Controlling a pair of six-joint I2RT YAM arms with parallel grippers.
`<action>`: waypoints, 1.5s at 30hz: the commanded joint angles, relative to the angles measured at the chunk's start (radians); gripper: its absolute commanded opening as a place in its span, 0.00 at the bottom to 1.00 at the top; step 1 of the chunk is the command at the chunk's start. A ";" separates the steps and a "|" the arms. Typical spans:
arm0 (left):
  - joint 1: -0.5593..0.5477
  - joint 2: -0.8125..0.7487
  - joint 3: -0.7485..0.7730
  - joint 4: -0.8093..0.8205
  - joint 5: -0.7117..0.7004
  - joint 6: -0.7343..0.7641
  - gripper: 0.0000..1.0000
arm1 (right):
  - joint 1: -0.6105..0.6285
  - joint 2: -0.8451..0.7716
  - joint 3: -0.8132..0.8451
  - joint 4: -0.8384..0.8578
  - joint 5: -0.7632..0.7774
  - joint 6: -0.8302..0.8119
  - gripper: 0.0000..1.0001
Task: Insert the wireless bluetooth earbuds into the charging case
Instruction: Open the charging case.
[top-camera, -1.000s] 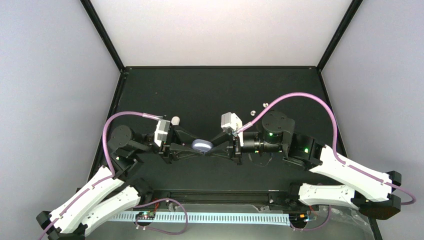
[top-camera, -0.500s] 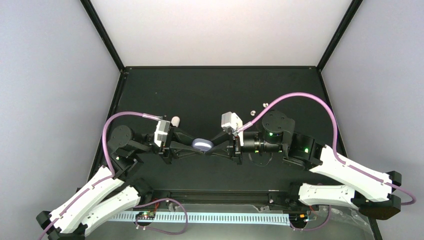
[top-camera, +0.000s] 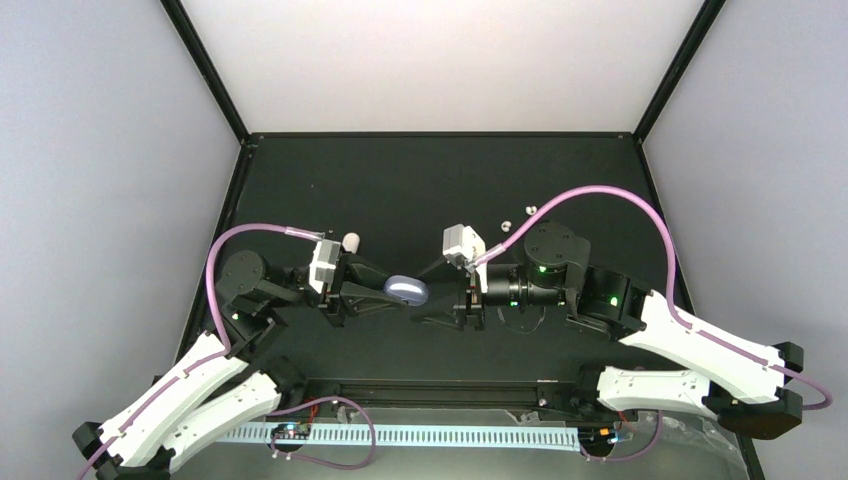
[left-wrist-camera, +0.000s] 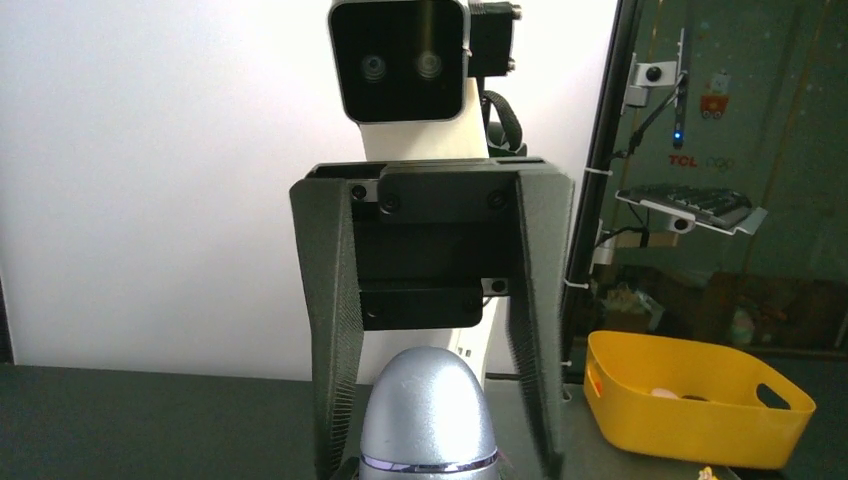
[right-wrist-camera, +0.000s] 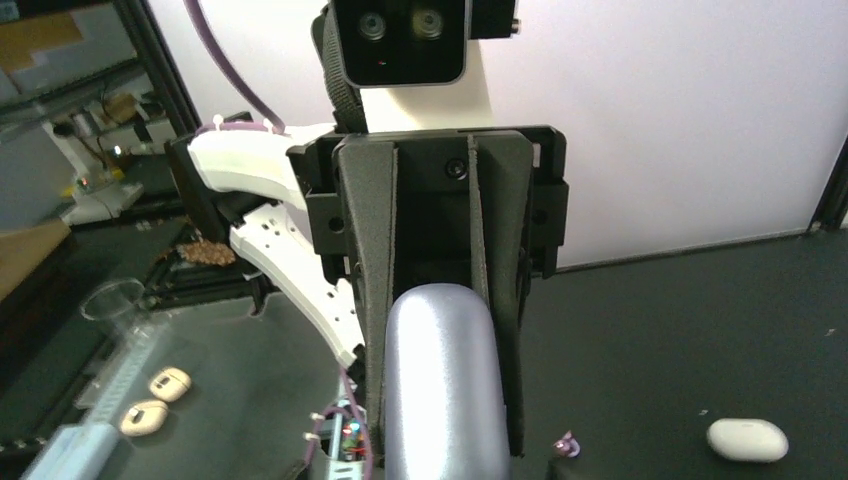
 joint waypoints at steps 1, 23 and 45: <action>-0.001 -0.009 0.014 0.000 -0.031 0.022 0.02 | 0.002 -0.024 0.029 -0.006 0.034 -0.003 0.68; -0.002 -0.029 -0.010 0.009 -0.004 0.027 0.01 | 0.003 -0.030 0.010 0.047 0.344 0.060 0.90; -0.002 -0.074 -0.039 -0.040 -0.084 0.050 0.02 | 0.002 -0.097 -0.018 0.098 0.394 0.091 0.90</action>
